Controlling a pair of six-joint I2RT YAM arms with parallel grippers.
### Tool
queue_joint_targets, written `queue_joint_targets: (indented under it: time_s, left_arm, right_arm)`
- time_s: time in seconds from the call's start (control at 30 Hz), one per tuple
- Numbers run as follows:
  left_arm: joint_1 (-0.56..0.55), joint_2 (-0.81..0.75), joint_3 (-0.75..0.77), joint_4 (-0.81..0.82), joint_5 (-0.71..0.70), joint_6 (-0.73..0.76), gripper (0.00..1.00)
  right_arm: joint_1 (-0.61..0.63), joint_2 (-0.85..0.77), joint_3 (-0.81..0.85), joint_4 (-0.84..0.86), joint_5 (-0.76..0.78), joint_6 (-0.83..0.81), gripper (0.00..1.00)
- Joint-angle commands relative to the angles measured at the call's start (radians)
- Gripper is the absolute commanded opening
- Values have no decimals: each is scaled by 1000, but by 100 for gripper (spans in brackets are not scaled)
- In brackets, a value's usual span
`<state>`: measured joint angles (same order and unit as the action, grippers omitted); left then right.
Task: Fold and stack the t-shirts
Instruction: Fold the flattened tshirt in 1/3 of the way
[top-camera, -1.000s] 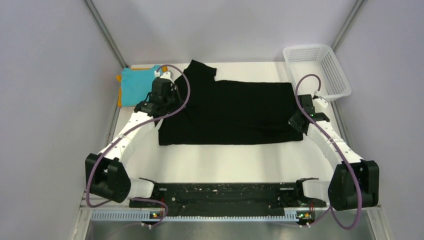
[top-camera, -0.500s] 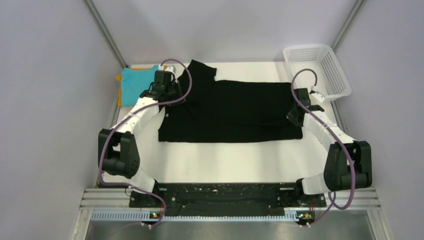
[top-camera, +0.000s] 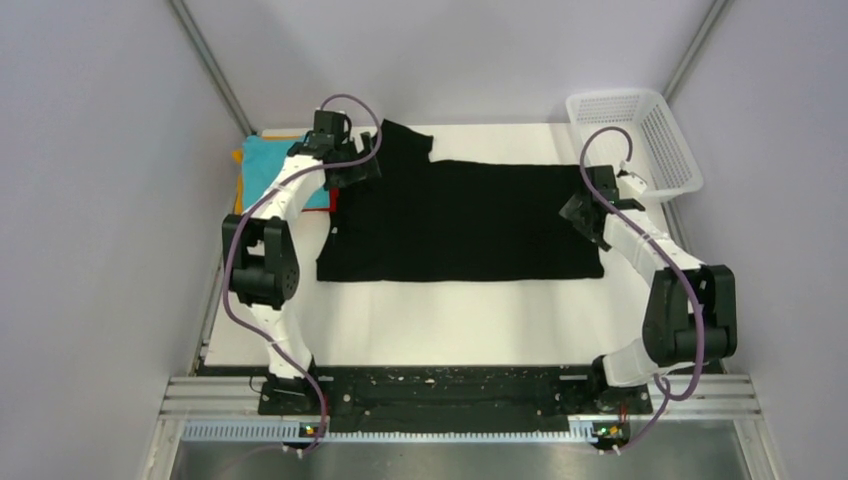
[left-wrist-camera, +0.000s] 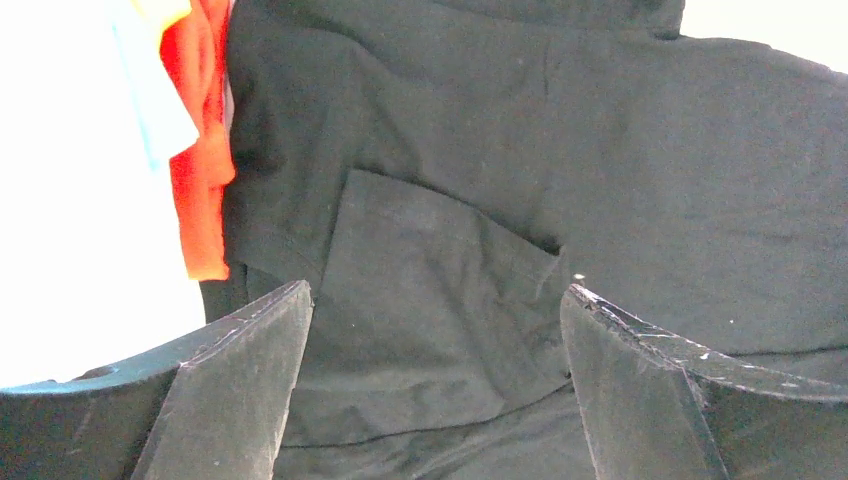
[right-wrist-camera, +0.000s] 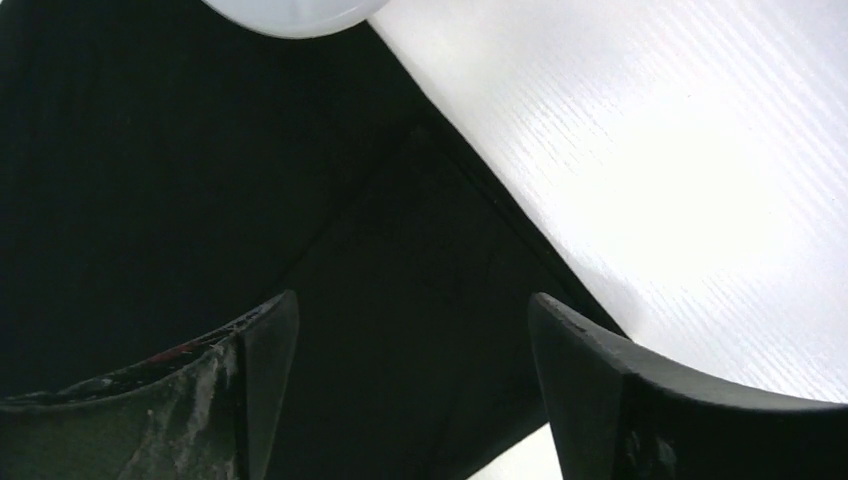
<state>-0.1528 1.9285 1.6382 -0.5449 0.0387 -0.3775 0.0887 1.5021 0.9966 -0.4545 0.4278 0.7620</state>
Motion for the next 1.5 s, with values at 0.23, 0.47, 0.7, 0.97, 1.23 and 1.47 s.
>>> queue_joint_targets:
  time_s: [0.23, 0.47, 0.7, 0.97, 1.23, 1.47]
  left_arm:
    - [-6, -275, -348, 178, 265, -80, 99]
    - [-7, -220, -458, 212, 287, -113, 99]
    - [-7, -240, -612, 267, 242, -142, 99]
    - [-23, -366, -865, 281, 226, -223, 99]
    - [-108, -676, -1083, 50, 81, -410, 99]
    - [-249, -891, -1197, -20, 6, -603, 99]
  right_arm:
    - [121, -173, -92, 91, -164, -92, 99]
    - [204, 64, -6, 168, -252, -226, 99]
    - [215, 176, -48, 190, -284, -227, 99]
    - [215, 48, -247, 139, -296, -193, 99]
    - [232, -183, -414, 25, -341, -140, 99]
    - [264, -393, -508, -133, -349, -56, 99]
